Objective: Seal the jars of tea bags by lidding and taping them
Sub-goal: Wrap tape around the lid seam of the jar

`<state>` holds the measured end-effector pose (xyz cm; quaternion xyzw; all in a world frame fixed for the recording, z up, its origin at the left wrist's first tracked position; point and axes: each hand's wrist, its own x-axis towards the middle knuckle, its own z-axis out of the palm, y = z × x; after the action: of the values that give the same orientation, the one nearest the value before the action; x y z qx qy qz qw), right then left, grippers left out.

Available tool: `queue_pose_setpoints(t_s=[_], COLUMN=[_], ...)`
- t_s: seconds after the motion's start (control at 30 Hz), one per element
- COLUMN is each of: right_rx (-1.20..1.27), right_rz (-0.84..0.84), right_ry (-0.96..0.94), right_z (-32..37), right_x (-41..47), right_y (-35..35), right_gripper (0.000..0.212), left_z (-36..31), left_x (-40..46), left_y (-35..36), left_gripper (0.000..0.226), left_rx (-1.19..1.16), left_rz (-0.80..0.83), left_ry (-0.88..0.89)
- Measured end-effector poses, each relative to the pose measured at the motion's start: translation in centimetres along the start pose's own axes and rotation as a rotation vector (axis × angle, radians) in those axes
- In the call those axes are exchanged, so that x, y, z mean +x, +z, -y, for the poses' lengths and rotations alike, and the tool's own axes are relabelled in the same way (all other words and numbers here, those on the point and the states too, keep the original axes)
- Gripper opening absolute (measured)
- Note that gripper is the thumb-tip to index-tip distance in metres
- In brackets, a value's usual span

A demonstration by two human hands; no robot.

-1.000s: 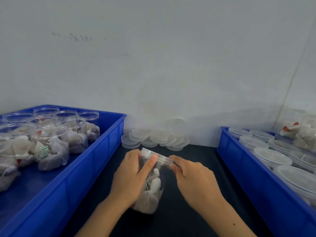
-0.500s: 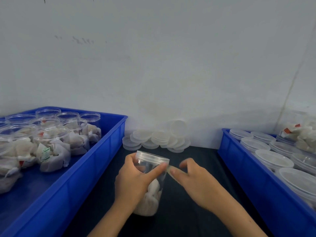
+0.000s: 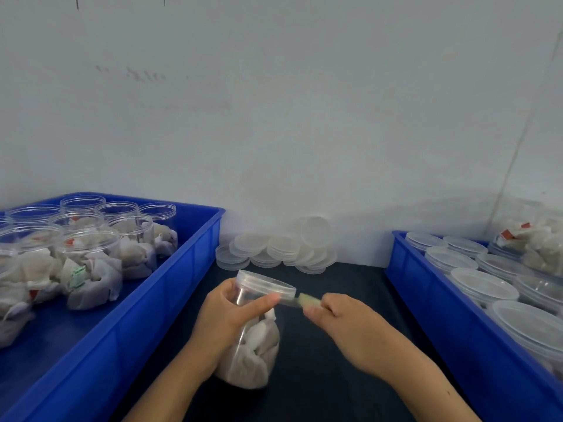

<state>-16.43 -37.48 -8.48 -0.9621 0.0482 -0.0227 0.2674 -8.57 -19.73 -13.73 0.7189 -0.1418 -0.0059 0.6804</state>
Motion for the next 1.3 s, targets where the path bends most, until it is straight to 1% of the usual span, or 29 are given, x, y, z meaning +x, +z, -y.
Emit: queue_pose_setpoints(t_s=[0.07, 0.13, 0.27, 0.37, 0.5, 0.77, 0.9, 1.03, 1.2, 1.3], right_rx=[-0.127, -0.146, 0.023, 0.089, 0.124, 0.141, 0.129, 0.101, 0.086, 0.097], right_rz=[-0.039, -0.027, 0.101, 0.135, 0.079, 0.021, 0.016, -0.006, -0.010, -0.024], right_ry=[-0.027, -0.029, -0.020, -0.045, -0.056, -0.042, -0.016, -0.006, 0.011, 0.044], right_z=[-0.1, -0.4, -1.0, -1.2, -1.1, -1.2, -1.3, -1.5, -1.4, -1.4], right_x=[0.0, 0.2, 0.9, 1.1, 1.1, 1.3, 1.5, 1.5, 1.5, 1.5], right_y=[0.0, 0.1, 0.3, 0.4, 0.7, 1.1, 1.1, 1.2, 1.4, 1.5], right_gripper=[0.032, 0.030, 0.031, 0.036, 0.036, 0.040, 0.042, 0.043, 0.043, 0.045], left_z=[-0.1, -0.2, -0.1, -0.1, 0.1, 0.5, 0.8, 1.0, 0.8, 0.9], left_x=[-0.1, -0.2, -0.1, -0.1, -0.3, -0.1, -0.1, 0.0, -0.2, -0.2], left_y=[-0.1, -0.2, -0.4, -0.6, -0.5, -0.6, -0.4, -0.3, -0.3, -0.3], left_gripper=[0.063, 0.066, 0.070, 0.071, 0.076, 0.080, 0.086, 0.093, 0.083, 0.068], left_rx=[-0.011, -0.006, -0.015, -0.029, -0.081, -0.115, -0.129, -0.165, -0.104, -0.026], left_rz=[0.040, 0.061, 0.066, 0.088, 0.152, 0.178, 0.170, 0.133, 0.178, 0.140], left_ry=[-0.009, -0.015, -0.035, -0.041, -0.026, 0.015, 0.033, 0.007, 0.048, 0.126])
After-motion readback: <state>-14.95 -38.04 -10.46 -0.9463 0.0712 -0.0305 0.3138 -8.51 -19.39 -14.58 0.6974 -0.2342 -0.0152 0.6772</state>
